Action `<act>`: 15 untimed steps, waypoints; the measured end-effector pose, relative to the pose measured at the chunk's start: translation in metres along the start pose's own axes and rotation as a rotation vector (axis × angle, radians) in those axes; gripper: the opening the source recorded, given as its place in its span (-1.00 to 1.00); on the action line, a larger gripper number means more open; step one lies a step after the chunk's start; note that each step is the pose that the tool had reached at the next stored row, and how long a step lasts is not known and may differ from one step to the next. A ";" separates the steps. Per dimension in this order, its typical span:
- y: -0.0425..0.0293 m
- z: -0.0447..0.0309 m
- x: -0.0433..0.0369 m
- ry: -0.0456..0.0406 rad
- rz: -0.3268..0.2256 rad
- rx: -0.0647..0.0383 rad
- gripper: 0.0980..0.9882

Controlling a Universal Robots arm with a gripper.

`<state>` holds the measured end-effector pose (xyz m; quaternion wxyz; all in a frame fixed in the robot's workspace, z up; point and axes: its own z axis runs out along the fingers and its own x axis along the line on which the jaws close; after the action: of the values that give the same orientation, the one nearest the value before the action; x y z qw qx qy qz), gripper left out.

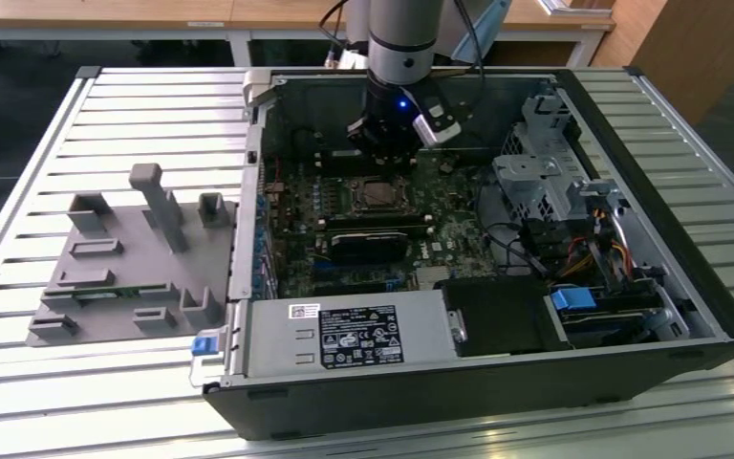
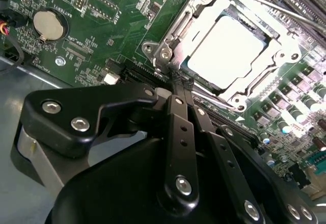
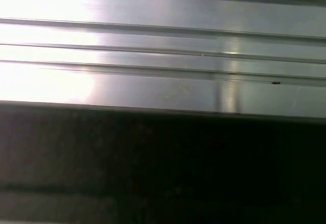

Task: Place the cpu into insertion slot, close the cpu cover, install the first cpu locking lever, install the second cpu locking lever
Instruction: 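Install the first cpu locking lever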

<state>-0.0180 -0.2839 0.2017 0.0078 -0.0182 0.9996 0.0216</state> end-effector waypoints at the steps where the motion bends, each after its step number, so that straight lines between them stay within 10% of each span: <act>1: 0.0000 0.0002 0.0000 0.0000 0.000 0.000 -0.98; 15: -0.0003 0.0050 0.0001 0.0007 0.000 0.009 -0.98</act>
<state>-0.0180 -0.2839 0.1967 0.0076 -0.0183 0.9997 0.0173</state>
